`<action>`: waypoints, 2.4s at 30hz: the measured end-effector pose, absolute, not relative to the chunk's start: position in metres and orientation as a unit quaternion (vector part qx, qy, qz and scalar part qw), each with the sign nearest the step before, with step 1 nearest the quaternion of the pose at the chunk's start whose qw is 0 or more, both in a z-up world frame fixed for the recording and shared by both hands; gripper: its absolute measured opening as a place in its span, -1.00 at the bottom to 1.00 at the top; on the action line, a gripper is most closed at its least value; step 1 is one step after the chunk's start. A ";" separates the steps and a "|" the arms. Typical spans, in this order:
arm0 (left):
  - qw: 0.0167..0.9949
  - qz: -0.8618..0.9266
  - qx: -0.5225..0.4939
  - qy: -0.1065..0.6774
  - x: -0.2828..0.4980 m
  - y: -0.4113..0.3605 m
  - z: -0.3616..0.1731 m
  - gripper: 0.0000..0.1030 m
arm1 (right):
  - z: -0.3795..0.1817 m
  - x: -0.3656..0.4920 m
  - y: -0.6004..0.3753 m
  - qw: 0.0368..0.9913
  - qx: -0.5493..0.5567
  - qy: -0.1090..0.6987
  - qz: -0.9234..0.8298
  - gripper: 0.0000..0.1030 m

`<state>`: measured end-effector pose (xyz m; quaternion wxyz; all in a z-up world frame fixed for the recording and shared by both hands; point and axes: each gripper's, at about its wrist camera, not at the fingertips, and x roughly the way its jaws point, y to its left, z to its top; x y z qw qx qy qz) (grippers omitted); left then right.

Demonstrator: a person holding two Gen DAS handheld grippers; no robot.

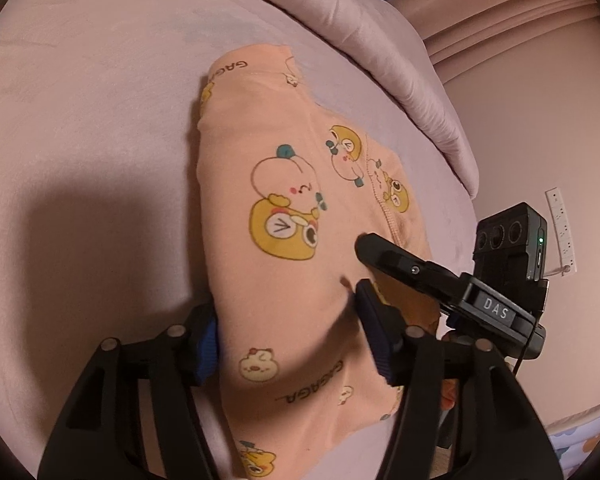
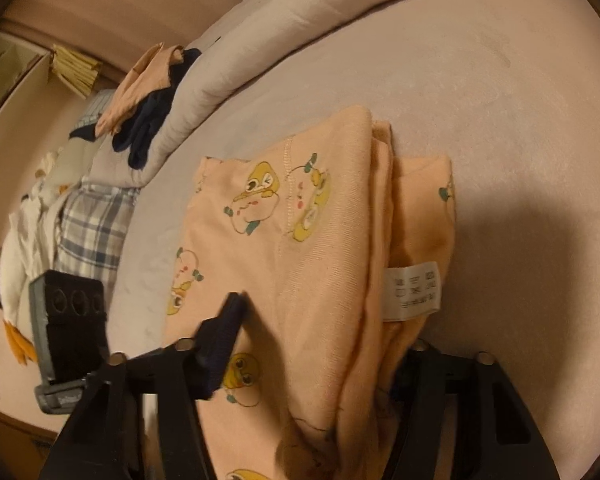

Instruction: Fold small clothes

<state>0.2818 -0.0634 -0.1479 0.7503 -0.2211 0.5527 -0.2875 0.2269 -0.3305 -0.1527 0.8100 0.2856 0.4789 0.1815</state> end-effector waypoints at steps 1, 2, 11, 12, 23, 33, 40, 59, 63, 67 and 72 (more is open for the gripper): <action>0.752 -0.285 -0.218 0.553 0.282 -0.063 -0.148 -0.02 | -0.153 0.225 -0.332 0.812 0.286 0.476 0.179 -0.06; 0.754 -0.281 -0.215 0.554 0.282 -0.063 -0.148 -0.06 | -0.154 0.224 -0.334 0.812 0.291 0.473 0.179 -0.12; 0.769 -0.264 -0.204 0.545 0.273 -0.065 -0.137 -0.45 | -0.138 0.208 -0.325 0.837 0.277 0.444 0.160 -0.45; 0.770 -0.265 -0.203 0.544 0.272 -0.065 -0.135 -0.46 | -0.135 0.206 -0.324 0.840 0.274 0.441 0.159 -0.46; 0.783 -0.273 -0.193 0.524 0.235 -0.053 -0.109 -0.48 | -0.101 0.174 -0.296 0.865 0.230 0.411 0.171 -0.48; 0.795 -0.265 -0.190 0.511 0.179 -0.027 -0.093 -0.48 | -0.086 0.134 -0.265 0.865 0.213 0.406 0.202 -0.48; 0.806 -0.254 -0.190 0.499 0.141 -0.012 -0.084 -0.48 | -0.078 0.107 -0.242 0.867 0.196 0.403 0.217 -0.48; 0.837 -0.236 -0.188 0.456 0.081 0.017 -0.054 -0.48 | -0.049 0.056 -0.201 0.881 0.155 0.367 0.254 -0.48; 0.840 -0.230 -0.190 0.453 0.076 0.023 -0.053 -0.48 | -0.046 0.048 -0.192 0.883 0.144 0.362 0.261 -0.48; 0.843 -0.226 -0.189 0.450 0.067 0.032 -0.052 -0.48 | -0.046 0.041 -0.185 0.884 0.132 0.362 0.265 -0.48; 0.844 -0.224 -0.195 0.448 0.060 0.040 -0.052 -0.48 | -0.043 0.037 -0.176 0.885 0.119 0.362 0.268 -0.48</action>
